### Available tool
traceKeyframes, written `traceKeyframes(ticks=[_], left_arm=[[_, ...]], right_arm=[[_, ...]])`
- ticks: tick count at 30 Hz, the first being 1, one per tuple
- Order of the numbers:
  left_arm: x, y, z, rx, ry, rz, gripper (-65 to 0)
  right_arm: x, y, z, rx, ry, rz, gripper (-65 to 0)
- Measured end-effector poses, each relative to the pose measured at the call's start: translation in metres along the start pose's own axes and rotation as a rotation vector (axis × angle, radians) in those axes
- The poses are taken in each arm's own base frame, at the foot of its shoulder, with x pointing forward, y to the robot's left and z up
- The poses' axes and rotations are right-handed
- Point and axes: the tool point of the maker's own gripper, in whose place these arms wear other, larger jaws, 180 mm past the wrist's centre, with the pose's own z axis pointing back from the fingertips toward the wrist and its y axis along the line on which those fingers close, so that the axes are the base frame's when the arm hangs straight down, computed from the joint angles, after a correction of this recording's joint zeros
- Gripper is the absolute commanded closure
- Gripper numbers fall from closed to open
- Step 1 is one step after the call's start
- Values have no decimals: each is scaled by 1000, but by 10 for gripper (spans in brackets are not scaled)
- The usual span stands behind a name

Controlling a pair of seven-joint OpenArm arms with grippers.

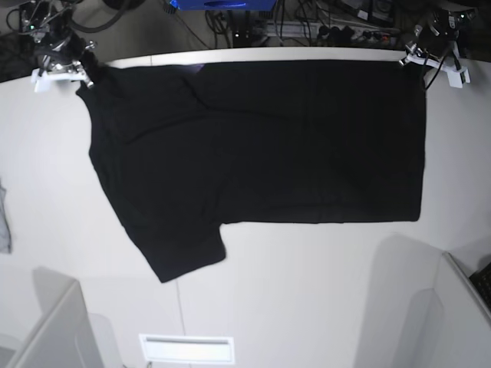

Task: Fold the T-shirt properly
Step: 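Release the shirt edge and raise both grippers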

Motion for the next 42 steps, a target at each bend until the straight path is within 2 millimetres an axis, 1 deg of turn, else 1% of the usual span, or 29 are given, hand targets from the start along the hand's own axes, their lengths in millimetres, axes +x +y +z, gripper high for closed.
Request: traceKeyframes(ticks=[7, 19, 20, 21, 22, 24, 25, 26, 27, 28, 30, 31, 32, 33, 36, 40, 41, 42], left_arm=[[-7, 3, 6, 10, 17, -9, 0], [-5, 3, 5, 8, 16, -13, 0], [-5, 3, 6, 9, 16, -13, 0], [-4, 4, 6, 11, 14, -11, 0], [-4, 6, 7, 18, 15, -7, -15], [0, 13, 11, 36, 4, 5, -151], [2, 18, 13, 52, -4, 5, -211], [6, 22, 15, 67, -14, 7, -268], [10, 27, 18, 79, -29, 12, -339], [14, 32, 21, 92, -42, 13, -390], [21, 38, 25, 108, -66, 22, -476], [26, 39, 25, 110, -74, 22, -505], [33, 39, 25, 113, -94, 25, -530], [42, 38, 27, 111, -120, 25, -541], [73, 26, 35, 92, -207, -2, -541], [109, 7, 33, 50, -280, -40, -541], [120, 2, 32, 38, -298, -60, -541], [130, -2, 31, 30, -311, -81, -541]], right_arm=[[-4, -3, 7, -21, 6, 31, 0], [-5, -5, 9, -31, 12, 35, 0], [-5, -5, 9, -31, 13, 35, -14], [-5, -5, 9, -31, 13, 35, -96], [-5, -5, 9, -26, 11, 31, -164], [-3, -2, 10, -18, 3, 33, -287], [0, 1, 12, -13, -6, 39, -317], [2, 2, 13, -17, -14, 49, -327], [3, -1, 16, -35, -19, 50, -326], [7, -4, 21, -45, -36, 41, -327], [17, -7, 31, -60, -75, 44, -329], [25, -8, 36, -64, -102, 48, -332], [32, -6, 40, -62, -130, 49, -332], [39, -3, 42, -57, -148, 53, -332], [60, 4, 44, -40, -189, 61, -333], [107, 35, 44, 10, -274, 153, -335], [113, 44, 40, 31, -275, 166, -335], [114, 50, 35, 45, -263, 175, -335]])
